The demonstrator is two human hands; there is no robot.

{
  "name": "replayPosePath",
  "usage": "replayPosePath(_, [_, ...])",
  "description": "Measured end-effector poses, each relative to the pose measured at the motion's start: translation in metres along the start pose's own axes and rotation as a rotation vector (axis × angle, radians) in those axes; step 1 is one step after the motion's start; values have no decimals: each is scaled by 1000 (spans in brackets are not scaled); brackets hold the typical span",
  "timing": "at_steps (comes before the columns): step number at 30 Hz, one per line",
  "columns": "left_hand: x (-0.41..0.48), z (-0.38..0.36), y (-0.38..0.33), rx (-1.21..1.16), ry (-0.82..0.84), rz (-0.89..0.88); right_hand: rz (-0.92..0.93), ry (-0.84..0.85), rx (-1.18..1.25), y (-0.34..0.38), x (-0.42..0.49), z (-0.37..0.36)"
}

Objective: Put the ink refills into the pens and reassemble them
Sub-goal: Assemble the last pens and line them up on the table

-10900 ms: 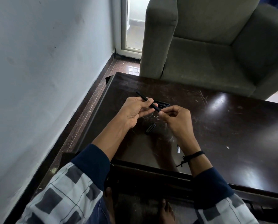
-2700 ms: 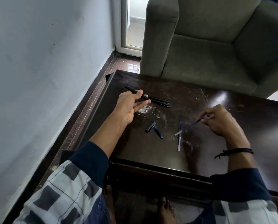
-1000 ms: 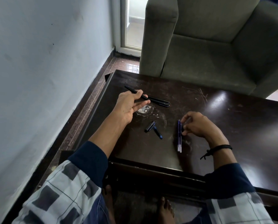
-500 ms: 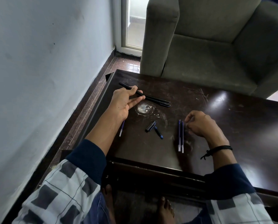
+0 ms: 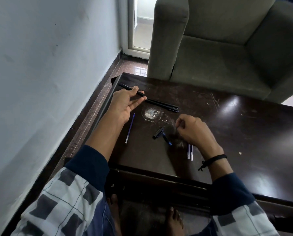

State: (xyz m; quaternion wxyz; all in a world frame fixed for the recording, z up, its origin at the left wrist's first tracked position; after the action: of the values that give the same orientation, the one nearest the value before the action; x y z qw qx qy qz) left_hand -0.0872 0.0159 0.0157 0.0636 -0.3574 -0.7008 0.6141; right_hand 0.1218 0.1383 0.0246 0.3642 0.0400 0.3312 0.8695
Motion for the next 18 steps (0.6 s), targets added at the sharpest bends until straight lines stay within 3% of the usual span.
replayPosePath(12, [8, 21, -10, -31, -75, -31, 501, 171, -181, 64, -15, -84])
replayPosePath(18, [8, 18, -8, -14, -62, -35, 568, 174, -306, 77, -19, -111])
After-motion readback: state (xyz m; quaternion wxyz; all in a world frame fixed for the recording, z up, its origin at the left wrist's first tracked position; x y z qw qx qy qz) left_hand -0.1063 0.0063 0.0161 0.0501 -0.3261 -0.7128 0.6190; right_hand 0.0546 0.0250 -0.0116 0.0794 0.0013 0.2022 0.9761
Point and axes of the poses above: each hand's wrist, its own x-axis towards the middle knuckle, its own z-axis out of the back of the hand, y = z × x, the point moved 4 cm from there along x, towards the middle knuckle, and after that the axes turned 15 degrees about x, right-handed, at the moved point
